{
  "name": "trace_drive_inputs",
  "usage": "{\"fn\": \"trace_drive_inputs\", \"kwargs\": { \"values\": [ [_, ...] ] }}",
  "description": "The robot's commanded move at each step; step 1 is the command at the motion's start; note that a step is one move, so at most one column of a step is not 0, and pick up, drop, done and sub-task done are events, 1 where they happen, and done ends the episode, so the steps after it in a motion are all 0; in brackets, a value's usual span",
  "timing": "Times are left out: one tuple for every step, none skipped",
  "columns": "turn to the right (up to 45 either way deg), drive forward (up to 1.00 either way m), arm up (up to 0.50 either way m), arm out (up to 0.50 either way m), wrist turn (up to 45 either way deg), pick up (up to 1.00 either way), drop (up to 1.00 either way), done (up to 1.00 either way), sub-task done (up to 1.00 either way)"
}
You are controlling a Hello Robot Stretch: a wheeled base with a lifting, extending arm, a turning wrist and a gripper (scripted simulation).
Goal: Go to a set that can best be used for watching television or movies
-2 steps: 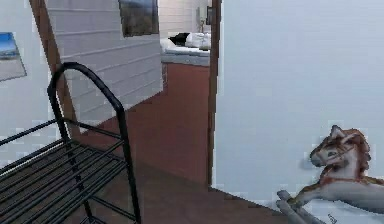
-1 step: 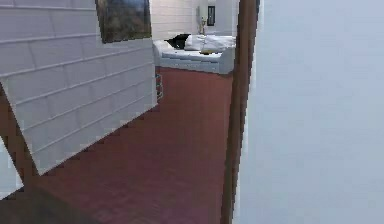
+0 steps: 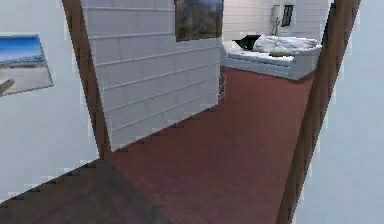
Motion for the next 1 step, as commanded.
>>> {"fn": "trace_drive_inputs", "kwargs": {
  "values": [
    [0.0, 0.65, 0.0, 0.0, 0.0, 0.0, 0.0, 0.0, 0.0]
  ]
}}
